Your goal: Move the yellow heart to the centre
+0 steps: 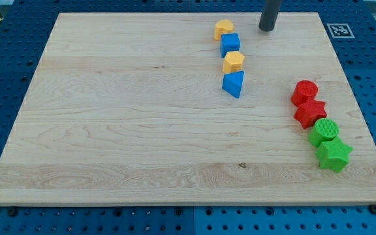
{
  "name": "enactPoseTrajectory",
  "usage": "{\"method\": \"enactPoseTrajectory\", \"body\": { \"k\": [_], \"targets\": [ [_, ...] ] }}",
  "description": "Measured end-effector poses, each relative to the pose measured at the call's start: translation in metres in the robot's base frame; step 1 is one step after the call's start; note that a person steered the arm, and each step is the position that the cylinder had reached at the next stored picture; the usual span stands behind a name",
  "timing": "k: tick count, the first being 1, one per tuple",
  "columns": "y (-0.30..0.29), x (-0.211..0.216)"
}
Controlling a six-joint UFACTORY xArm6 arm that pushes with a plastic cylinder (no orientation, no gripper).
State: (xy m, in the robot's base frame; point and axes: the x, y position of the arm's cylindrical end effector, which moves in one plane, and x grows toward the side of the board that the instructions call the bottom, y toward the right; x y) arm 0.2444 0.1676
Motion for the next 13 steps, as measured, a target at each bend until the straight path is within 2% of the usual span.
{"method": "enactPoseTrajectory", "body": {
  "k": [1,2,3,4,6,7,8,9,12,13],
  "targets": [
    [0.000,0.000],
    [0.034,-0.012],
    [0.064,0.000],
    [0.058,0.010],
    [-0.087,0.010],
    [-0.131,0.008],
    [-0.133,-0.013],
    [-0.141,-0.010],
    [-0.198,0.054],
    [-0.198,0.083]
  ]
}}
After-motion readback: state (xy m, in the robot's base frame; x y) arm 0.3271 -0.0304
